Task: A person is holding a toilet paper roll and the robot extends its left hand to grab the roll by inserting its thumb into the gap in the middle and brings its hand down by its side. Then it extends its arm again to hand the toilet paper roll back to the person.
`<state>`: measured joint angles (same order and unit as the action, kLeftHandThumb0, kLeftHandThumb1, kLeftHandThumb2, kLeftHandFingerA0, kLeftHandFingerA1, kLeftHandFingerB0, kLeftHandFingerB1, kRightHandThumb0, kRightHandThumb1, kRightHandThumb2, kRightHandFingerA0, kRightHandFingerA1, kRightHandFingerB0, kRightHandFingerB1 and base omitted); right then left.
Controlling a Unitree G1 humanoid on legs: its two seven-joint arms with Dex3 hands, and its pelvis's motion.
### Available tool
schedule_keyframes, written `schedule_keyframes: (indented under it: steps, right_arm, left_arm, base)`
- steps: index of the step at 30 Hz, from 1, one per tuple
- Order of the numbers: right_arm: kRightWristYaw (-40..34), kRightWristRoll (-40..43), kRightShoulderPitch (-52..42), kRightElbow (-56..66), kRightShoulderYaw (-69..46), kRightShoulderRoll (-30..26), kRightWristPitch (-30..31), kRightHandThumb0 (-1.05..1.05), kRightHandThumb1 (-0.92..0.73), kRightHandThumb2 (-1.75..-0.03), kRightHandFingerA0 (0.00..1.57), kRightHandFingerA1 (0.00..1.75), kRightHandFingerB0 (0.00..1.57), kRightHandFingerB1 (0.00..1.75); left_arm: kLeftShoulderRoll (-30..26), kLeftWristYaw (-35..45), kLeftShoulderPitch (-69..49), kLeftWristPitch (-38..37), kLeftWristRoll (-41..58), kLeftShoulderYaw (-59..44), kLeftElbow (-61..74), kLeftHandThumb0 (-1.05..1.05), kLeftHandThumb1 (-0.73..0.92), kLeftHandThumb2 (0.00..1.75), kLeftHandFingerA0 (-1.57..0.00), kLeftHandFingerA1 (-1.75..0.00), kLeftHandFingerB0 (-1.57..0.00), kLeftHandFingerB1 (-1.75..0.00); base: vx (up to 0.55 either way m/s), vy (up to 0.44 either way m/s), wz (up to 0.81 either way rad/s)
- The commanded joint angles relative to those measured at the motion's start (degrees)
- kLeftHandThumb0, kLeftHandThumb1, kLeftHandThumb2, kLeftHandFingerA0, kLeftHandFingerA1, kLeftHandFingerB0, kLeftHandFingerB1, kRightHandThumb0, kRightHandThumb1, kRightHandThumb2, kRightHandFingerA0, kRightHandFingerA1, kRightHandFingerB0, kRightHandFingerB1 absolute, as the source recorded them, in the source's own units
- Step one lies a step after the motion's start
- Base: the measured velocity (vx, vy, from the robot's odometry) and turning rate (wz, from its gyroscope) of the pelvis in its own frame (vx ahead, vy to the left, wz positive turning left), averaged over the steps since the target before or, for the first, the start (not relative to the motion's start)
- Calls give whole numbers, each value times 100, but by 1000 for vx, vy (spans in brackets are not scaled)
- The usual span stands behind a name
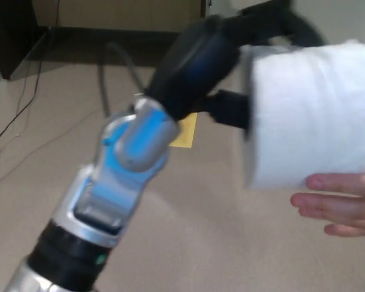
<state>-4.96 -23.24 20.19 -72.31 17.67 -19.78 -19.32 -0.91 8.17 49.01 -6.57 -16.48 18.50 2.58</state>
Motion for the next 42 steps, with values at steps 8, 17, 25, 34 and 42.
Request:
schedule_keyframes:
  steps: [8,17,25,34,42]
  right_arm:
    - [91,-103,-68,-7,131,50,151,-35,-65,-60,77,64,59,44]
    - [82,-197,-25,-16,203,71,187,-35,-66,-60,79,61,58,44]
    - [97,-177,29,-7,167,57,175,-35,-66,-60,80,65,58,44]
    - [122,-140,194,-21,122,87,237,-34,-65,-59,78,61,58,44]
    - [136,-157,120,-45,140,77,146,-34,-65,-60,78,63,59,45]
  left_arm:
    - [1106,7,235,1428,-702,831,292,-5,71,64,-87,-159,-74,-132]
    - [967,300,151,1632,-742,854,460,-7,74,72,-88,-161,-72,-135]
    - [412,995,316,2245,-793,645,1027,-60,40,78,0,-23,-1,-26]
    - [32,1263,554,2139,-436,201,1100,-73,42,81,0,0,-1,-10]
    - [-658,1965,583,2125,209,-315,1055,-75,43,82,0,0,0,0]
  base:
    - [0,0,0]
    - [0,0,0]
    - [0,0,0]
    - [0,0,0]
    - [0,0,0]
